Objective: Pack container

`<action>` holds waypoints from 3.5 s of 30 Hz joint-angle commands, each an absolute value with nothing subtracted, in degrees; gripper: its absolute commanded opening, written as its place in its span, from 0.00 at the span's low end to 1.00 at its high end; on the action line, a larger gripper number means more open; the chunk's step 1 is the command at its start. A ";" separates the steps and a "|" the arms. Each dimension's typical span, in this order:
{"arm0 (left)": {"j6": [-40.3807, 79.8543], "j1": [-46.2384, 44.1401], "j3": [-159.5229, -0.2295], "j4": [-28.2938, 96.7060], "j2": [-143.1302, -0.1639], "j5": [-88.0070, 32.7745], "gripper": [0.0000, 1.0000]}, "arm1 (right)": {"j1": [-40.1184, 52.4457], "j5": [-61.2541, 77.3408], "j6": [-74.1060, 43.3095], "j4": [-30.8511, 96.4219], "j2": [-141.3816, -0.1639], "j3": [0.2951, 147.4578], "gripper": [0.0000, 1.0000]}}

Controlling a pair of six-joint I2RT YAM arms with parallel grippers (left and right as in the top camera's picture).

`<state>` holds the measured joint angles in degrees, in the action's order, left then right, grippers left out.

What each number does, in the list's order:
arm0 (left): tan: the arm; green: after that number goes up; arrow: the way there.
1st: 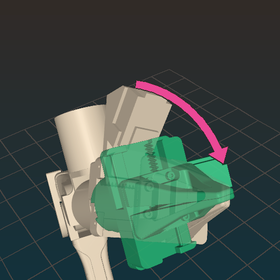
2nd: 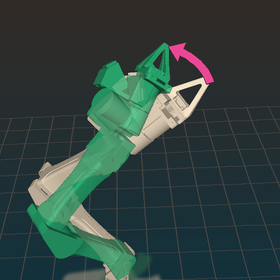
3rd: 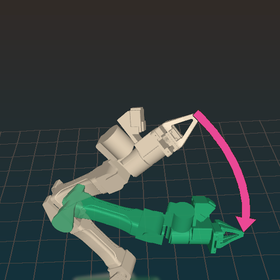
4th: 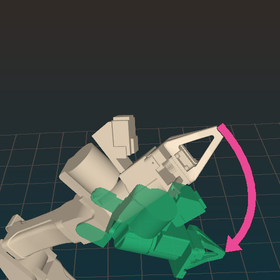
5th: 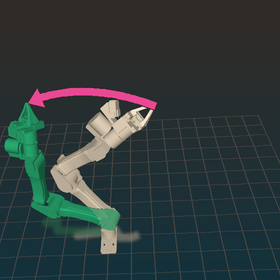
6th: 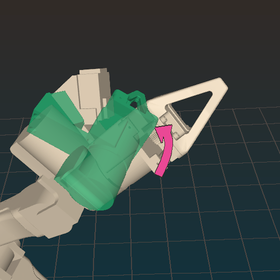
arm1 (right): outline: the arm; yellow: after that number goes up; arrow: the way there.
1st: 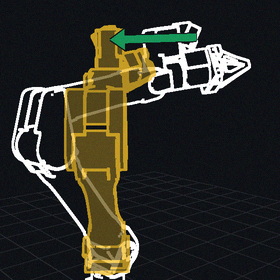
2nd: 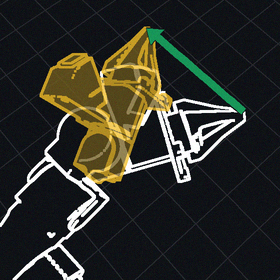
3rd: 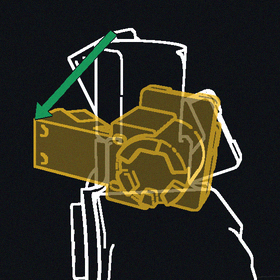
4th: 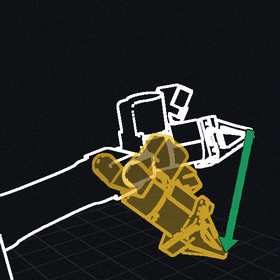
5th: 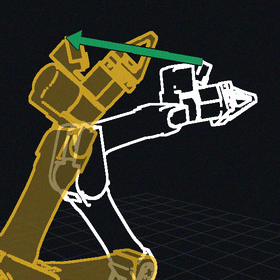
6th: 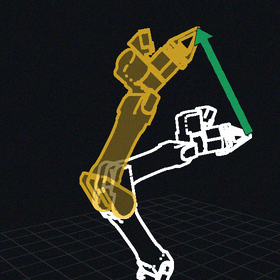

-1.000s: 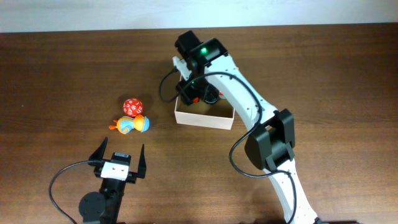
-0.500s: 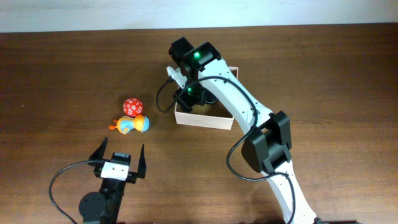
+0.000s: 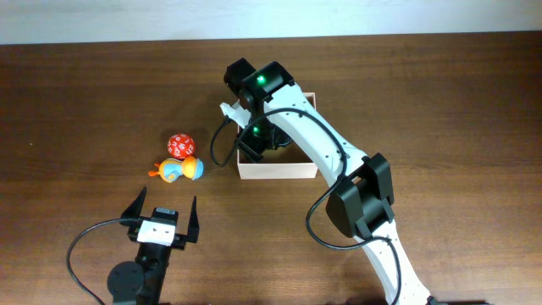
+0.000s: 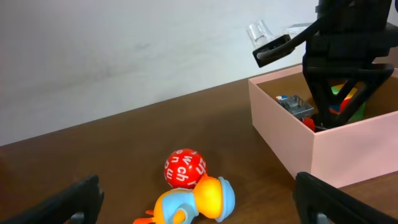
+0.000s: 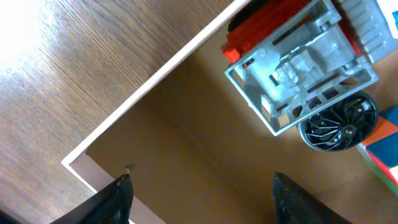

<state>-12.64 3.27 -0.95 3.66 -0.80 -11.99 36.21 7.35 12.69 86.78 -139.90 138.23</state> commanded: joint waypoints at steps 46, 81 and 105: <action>-13.37 3.14 -0.56 2.20 -0.40 -10.50 0.99 | -12.84 5.32 -13.80 97.30 -139.98 168.66 0.99; 2.20 4.05 -43.03 21.71 -52.88 -19.75 0.99 | -12.84 5.34 -13.80 97.25 -139.98 168.66 0.99; 3.44 6.76 -56.95 38.61 -81.54 -15.11 0.99 | -12.84 5.34 -13.80 97.25 -139.98 168.66 0.99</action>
